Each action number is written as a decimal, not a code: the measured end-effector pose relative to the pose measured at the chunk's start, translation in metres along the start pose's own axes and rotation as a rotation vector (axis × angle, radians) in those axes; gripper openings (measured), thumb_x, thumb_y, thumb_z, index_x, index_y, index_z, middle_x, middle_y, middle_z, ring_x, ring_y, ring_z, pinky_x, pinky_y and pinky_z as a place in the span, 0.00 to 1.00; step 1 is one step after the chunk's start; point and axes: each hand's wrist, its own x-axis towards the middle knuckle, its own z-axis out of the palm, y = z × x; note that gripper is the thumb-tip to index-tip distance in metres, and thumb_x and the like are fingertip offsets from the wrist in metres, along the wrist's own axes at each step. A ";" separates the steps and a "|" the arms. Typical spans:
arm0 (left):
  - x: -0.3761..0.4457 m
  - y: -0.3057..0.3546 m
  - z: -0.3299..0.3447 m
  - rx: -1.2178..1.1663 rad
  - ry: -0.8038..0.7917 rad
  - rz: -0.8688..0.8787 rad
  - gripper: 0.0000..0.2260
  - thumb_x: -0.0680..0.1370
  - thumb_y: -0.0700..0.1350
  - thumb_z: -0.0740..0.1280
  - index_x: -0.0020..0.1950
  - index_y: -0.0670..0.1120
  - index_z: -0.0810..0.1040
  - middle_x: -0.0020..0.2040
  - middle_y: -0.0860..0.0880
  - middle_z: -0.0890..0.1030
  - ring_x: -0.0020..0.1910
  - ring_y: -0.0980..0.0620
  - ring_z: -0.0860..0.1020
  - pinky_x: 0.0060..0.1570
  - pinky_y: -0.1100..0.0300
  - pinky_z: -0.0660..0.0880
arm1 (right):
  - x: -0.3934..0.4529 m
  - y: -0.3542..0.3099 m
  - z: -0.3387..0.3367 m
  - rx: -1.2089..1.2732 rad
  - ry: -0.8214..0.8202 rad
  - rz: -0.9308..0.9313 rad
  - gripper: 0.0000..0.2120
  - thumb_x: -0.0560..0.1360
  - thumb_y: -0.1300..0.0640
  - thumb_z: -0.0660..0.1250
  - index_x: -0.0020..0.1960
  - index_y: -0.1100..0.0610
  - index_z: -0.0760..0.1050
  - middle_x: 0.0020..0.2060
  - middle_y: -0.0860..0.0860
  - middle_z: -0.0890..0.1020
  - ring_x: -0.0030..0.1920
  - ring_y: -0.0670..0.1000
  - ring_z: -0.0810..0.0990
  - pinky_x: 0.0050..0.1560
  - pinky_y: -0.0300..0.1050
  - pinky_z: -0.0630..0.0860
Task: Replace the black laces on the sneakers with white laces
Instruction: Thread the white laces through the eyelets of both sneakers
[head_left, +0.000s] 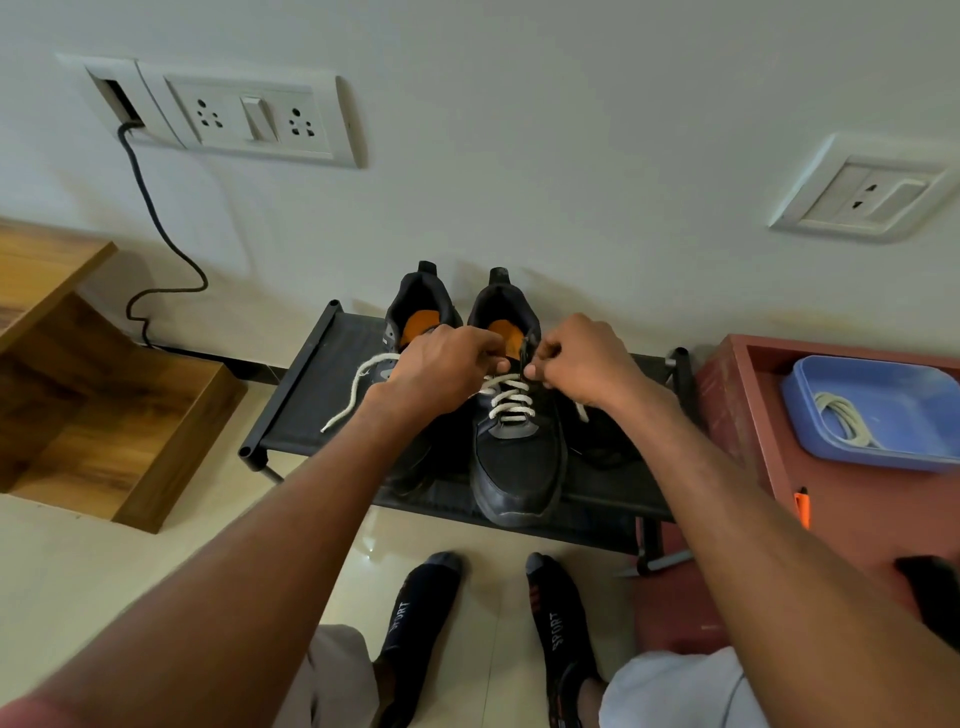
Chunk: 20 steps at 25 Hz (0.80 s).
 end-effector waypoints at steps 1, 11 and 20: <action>0.000 0.000 0.000 0.006 -0.002 -0.006 0.08 0.85 0.52 0.65 0.51 0.52 0.81 0.38 0.50 0.79 0.41 0.48 0.78 0.40 0.51 0.75 | 0.000 -0.002 -0.003 0.048 0.092 0.031 0.06 0.79 0.54 0.73 0.48 0.56 0.86 0.39 0.48 0.85 0.40 0.48 0.85 0.47 0.47 0.82; 0.004 -0.001 0.005 -0.051 -0.017 0.021 0.09 0.85 0.51 0.65 0.45 0.53 0.76 0.36 0.50 0.79 0.39 0.47 0.78 0.44 0.43 0.78 | 0.004 0.009 -0.008 0.082 0.110 -0.057 0.12 0.76 0.52 0.76 0.58 0.51 0.81 0.54 0.49 0.84 0.52 0.49 0.82 0.57 0.46 0.80; 0.006 -0.004 0.011 -0.086 -0.042 0.022 0.11 0.85 0.51 0.63 0.43 0.54 0.72 0.35 0.49 0.78 0.37 0.48 0.79 0.42 0.47 0.76 | 0.005 0.017 -0.022 0.037 0.418 -0.019 0.06 0.79 0.56 0.71 0.45 0.53 0.85 0.44 0.49 0.87 0.44 0.50 0.84 0.42 0.43 0.78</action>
